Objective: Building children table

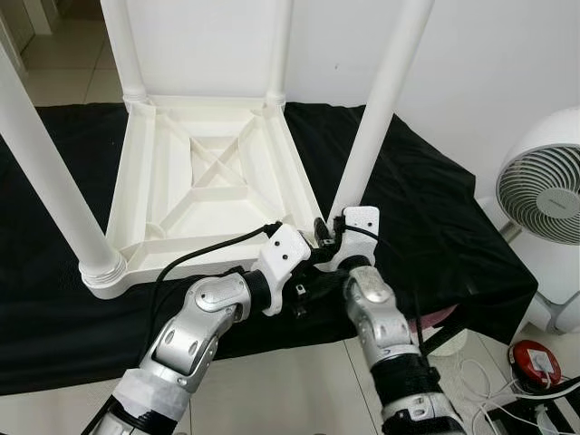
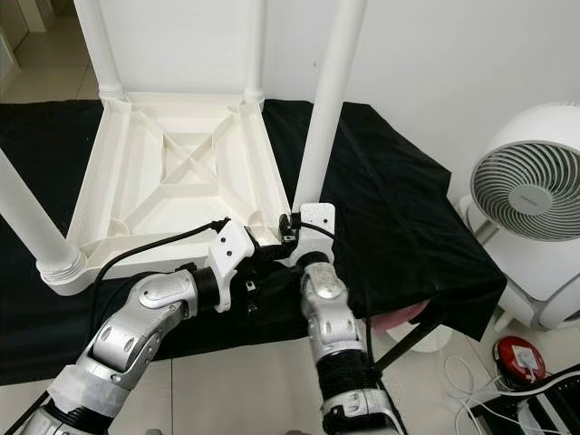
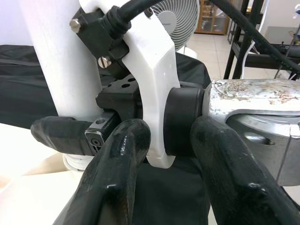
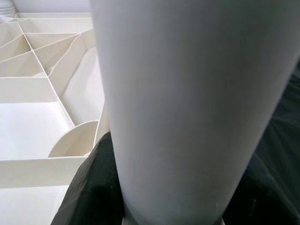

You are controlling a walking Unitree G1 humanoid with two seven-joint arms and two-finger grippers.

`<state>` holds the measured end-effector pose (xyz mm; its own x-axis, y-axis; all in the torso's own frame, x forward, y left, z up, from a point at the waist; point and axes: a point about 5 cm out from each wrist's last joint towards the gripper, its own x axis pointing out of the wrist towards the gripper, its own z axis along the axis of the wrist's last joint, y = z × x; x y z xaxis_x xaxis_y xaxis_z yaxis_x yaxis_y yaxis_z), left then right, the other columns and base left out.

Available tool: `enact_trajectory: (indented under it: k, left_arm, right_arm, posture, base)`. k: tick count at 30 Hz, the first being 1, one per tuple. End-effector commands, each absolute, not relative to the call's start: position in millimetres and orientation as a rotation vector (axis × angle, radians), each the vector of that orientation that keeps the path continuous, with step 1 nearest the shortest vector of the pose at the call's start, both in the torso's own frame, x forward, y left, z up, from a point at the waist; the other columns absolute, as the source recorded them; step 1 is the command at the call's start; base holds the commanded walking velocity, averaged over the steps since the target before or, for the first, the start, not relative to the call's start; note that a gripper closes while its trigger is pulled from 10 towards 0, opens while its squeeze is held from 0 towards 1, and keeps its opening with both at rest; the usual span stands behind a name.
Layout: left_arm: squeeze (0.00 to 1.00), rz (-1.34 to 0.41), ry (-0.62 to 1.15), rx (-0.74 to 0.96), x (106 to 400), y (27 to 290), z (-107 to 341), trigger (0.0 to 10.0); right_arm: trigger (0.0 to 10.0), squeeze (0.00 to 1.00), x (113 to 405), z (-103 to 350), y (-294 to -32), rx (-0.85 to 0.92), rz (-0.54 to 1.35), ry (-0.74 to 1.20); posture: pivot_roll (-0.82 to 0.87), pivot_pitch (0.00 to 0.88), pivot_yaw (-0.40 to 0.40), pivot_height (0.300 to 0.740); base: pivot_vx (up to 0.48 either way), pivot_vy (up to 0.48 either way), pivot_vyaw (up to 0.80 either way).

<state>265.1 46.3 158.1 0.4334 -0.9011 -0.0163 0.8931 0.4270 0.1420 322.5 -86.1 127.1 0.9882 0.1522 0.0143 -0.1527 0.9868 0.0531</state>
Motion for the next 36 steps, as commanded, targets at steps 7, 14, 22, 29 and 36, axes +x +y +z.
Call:
enact_trajectory:
  k: [7, 14, 22, 29, 36]
  left_arm:
    - [0.0, -1.136, -0.064, 0.124, 262.6, 41.6, 156.8, 10.0]
    - [0.0, -1.135, -0.064, 0.124, 261.7, 41.5, 156.0, 10.0]
    - [0.0, -1.142, -0.064, 0.129, 262.3, 41.2, 156.1, 10.0]
    - [0.0, -1.145, -0.065, 0.131, 263.4, 41.8, 157.0, 10.0]
    - [0.0, -1.141, -0.068, 0.134, 265.0, 42.5, 158.5, 10.0]
  right_arm:
    - [10.0, 1.0, 317.5, 134.3, -79.3, 0.069, 0.229, -0.034]
    - [10.0, 1.0, 310.6, 136.5, -90.9, 0.072, 0.337, -0.062]
    - [10.0, 0.0, 308.3, 125.8, -131.8, -0.09, 0.584, -0.036]
    - [10.0, 0.0, 315.4, 125.4, -143.6, -0.152, 0.688, -0.032]
    - [10.0, 0.0, 333.1, 127.7, -140.3, -0.171, 0.787, -0.017]
  posture:
    - [-0.05, 0.0, -0.101, 0.74]
    - [-0.05, 0.0, -0.101, 0.74]
    - [-0.06, 0.0, -0.097, 0.74]
    - [-0.06, 0.0, -0.082, 0.74]
    - [-0.05, 0.0, -0.079, 0.74]
  base:
    - [0.0, 0.0, 0.0]
    - [0.0, 0.0, 0.0]
    - [0.0, 0.0, 0.0]
    - [0.0, 0.0, 0.0]
    - [0.0, 0.0, 0.0]
